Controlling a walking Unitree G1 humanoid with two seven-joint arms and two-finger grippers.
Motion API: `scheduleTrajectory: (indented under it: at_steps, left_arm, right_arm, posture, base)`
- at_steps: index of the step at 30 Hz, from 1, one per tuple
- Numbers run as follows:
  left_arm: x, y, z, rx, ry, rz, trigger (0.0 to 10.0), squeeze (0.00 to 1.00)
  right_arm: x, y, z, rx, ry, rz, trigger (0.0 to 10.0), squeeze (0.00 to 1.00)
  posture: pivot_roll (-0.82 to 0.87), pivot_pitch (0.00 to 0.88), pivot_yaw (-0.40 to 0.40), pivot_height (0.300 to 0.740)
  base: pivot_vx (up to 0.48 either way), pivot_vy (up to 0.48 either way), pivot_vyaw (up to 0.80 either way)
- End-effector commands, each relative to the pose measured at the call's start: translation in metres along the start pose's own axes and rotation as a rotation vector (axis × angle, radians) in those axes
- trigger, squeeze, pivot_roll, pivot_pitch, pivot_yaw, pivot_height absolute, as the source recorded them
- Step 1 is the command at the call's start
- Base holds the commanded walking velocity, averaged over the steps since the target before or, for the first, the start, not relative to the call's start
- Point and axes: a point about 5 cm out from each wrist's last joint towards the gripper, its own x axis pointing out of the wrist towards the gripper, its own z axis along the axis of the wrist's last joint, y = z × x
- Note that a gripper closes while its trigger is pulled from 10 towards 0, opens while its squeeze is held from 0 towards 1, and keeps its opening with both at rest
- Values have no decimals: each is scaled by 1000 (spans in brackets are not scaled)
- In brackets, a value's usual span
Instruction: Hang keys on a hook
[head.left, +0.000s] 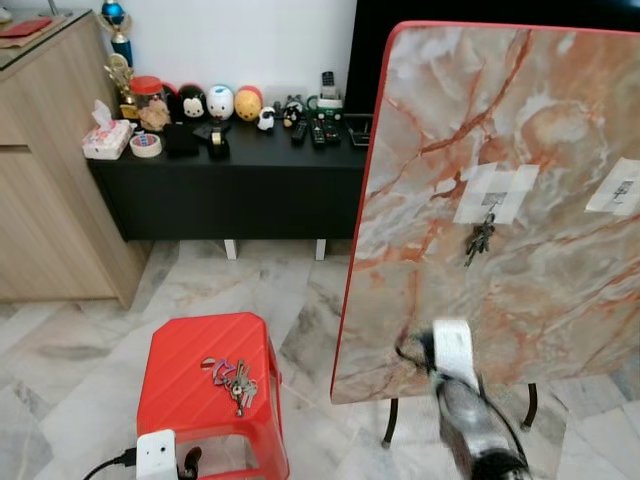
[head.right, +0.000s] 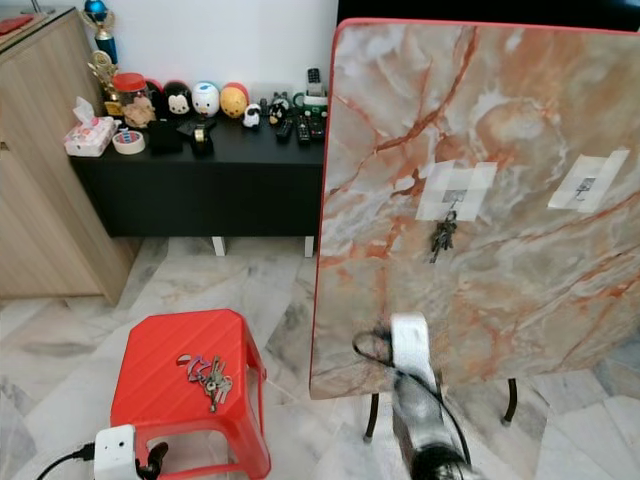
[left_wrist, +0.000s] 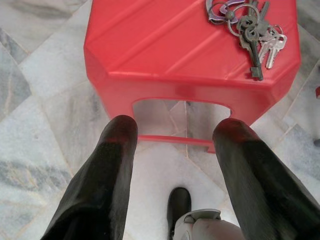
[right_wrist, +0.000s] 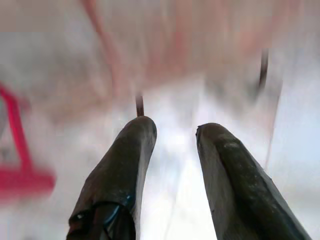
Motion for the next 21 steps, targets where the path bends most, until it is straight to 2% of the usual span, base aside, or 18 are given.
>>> scheduleTrajectory:
  at_steps: [1,4,6,7,9,12,21]
  left_arm:
    - [0,0,-3,17,28,-10,10000,0]
    - [0,3,-4,25,38,-11,10000,0]
    - [0,4,-5,29,44,-10,10000,0]
    - [0,5,-5,38,52,-14,10000,0]
    - [0,5,-5,40,55,-16,10000,0]
    - [0,4,-6,44,59,-21,10000,0]
    - [1,6,-5,59,67,-28,10000,0]
  right_arm:
    - [-2,-2,-12,20,41,32,10000,0]
    - [-6,-9,-34,-24,101,45,10000,0]
    - [-8,-14,-41,-50,119,40,10000,0]
    - [-10,-25,-50,-106,160,-12,10000,0]
    - [-10,-28,-52,-115,172,-32,10000,0]
    - [-11,-34,-57,82,199,-89,10000,0]
    - [-10,-28,-54,79,192,-57,10000,0]
  posture:
    - [72,0,-71,728]
    - [74,0,-62,728]
    - [69,0,-54,728]
    - [56,0,-44,728]
    - [56,0,-44,728]
    - [57,0,-37,728]
    - [54,0,-10,728]
  base:
    - [0,0,0]
    - [0,0,0]
    - [0,0,0]
    - [0,0,0]
    - [0,0,0]
    - [0,0,0]
    - [0,0,0]
